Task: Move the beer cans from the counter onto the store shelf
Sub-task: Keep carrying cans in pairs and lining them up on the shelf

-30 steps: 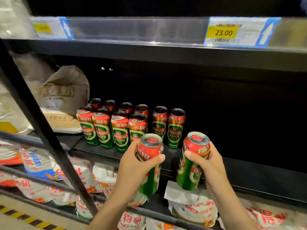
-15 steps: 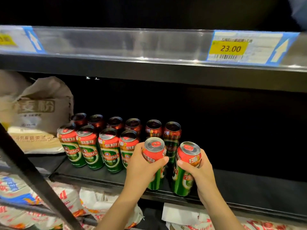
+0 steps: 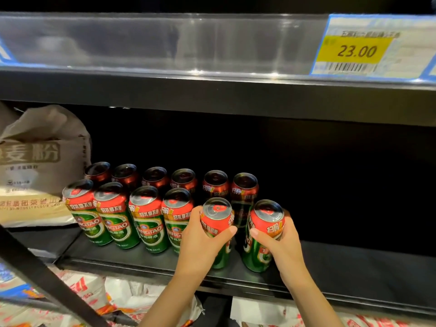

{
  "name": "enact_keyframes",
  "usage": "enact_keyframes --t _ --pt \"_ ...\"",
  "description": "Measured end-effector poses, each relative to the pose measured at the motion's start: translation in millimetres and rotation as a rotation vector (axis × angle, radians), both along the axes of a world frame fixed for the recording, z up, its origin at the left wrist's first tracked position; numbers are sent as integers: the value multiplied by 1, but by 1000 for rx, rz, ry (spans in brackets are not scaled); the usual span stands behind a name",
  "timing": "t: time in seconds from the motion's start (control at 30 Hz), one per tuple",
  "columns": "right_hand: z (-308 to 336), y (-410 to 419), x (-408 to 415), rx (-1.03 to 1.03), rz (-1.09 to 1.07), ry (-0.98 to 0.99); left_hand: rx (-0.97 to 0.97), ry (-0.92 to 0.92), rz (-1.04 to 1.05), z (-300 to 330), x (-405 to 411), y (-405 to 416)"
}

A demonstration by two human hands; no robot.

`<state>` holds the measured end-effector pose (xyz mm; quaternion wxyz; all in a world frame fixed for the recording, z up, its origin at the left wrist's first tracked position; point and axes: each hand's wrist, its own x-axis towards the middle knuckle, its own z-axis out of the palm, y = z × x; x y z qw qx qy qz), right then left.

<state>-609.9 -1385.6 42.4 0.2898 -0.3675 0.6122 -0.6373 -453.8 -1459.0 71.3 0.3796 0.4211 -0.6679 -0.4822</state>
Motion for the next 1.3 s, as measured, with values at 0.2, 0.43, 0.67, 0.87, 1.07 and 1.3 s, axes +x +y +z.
enact_keyframes --t 0.2,0.43,0.67,0.87,1.07,1.3 --pt "-6 3 0 9 22 65 1 32 0 -10 -2 -1" --pt "-47 14 -7 215 137 167 34 -15 -73 -67 3 5" --pt "-55 12 -12 233 128 181 -88 -179 -4 -101 8 3" --pt "-58 11 -11 231 71 175 -45 -98 51 -105 6 5" --pt "-55 11 -3 223 40 189 -58 -70 103 -104 3 8" --pt "-53 14 -5 238 79 174 -154 -113 50 -109 8 5"
